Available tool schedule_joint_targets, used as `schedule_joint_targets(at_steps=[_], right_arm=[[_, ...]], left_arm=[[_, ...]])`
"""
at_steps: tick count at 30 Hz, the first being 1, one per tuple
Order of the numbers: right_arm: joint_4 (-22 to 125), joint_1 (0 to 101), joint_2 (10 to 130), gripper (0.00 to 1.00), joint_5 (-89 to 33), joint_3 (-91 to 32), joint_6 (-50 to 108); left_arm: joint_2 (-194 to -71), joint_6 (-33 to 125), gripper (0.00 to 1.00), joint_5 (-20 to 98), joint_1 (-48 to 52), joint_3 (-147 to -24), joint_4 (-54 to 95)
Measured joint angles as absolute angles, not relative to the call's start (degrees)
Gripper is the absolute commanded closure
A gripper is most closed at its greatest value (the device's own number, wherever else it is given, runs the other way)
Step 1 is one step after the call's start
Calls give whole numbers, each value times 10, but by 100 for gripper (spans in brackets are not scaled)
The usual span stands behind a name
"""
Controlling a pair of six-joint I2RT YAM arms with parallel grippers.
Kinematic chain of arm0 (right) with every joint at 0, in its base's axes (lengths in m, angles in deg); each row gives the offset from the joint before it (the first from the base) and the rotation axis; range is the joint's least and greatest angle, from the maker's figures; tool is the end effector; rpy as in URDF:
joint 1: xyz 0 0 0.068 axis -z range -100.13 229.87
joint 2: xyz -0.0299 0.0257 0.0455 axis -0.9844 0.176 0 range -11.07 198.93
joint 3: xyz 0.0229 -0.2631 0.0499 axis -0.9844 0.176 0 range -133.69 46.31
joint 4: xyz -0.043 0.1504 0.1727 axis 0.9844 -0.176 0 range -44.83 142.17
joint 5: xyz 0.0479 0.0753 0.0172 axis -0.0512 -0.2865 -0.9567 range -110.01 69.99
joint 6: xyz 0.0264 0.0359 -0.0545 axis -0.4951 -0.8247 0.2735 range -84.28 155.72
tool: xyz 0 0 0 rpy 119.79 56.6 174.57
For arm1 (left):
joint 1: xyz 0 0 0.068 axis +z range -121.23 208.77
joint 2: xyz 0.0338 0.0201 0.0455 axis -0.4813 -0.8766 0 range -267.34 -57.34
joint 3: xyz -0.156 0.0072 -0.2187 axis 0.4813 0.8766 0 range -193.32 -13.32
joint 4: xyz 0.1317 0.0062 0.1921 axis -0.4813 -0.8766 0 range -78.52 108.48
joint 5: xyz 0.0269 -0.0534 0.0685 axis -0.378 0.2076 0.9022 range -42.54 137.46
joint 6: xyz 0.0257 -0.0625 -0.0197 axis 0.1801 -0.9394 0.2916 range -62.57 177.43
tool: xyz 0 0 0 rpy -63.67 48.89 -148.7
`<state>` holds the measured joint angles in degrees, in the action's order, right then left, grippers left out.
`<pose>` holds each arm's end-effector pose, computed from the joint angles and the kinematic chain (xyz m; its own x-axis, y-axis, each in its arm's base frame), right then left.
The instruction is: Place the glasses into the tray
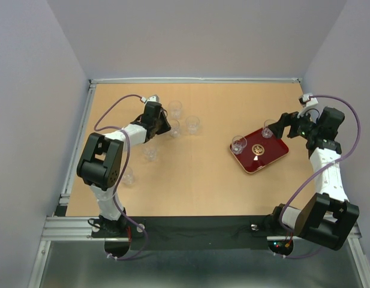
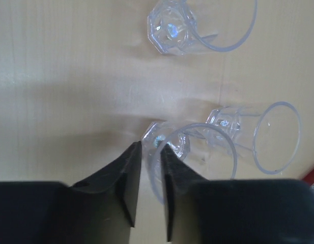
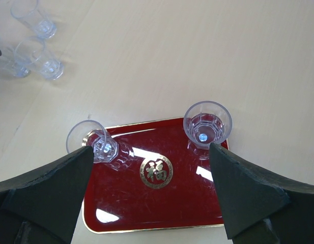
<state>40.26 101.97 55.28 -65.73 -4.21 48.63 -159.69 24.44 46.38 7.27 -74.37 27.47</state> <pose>0.2374 -0.0519 0.2976 -0.3478 -0.0271 -0.9372 -0.4125 0.9021 0.1270 0.3601 -0.1429 0.2006 -0.6246 -0.3391 -0.7034 0.0490 0.8820 -0.4687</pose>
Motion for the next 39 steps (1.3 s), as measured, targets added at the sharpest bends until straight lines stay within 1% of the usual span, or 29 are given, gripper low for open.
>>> schedule_joint_targets(at_steps=[1, 2, 3, 4, 8, 12, 15, 21, 26, 29, 32, 34, 39], right_arm=[[403, 1020, 553, 0, -657, -42, 486], [403, 1020, 553, 0, -657, -42, 486], [403, 1020, 553, 0, -658, -42, 486], [403, 1020, 553, 0, -659, -42, 486], [403, 1020, 553, 0, -661, -42, 486], [403, 1020, 553, 0, -663, -42, 486], [403, 1020, 553, 0, -673, -42, 488], [407, 1021, 553, 0, -749, -30, 501], [407, 1020, 553, 0, -815, -21, 501], [405, 1010, 546, 0, -828, -21, 499], [383, 986, 534, 0, -823, -32, 506], [342, 946, 534, 0, -802, -67, 518], [258, 795, 542, 0, -697, -152, 542]], left_arm=[[-1598, 248, 84, 464, 73, -744, 273], [-1598, 250, 95, 465, 73, -744, 272], [-1598, 253, 99, 466, 73, -744, 269], [-1598, 255, 100, 470, 73, -744, 267], [-1595, 261, 100, 478, 73, -743, 265], [-1556, 270, 100, 490, 72, -723, 259], [-1487, 274, 100, 499, 70, -683, 258], [-1321, 276, 100, 504, 48, -589, 287], [-1258, 270, 100, 493, 7, -535, 312], [-1253, 262, 100, 500, -34, -527, 316], [-1254, 252, 100, 518, -96, -527, 324], [-1259, 242, 100, 537, -136, -527, 331], [-1297, 215, 100, 603, -212, -545, 332]])
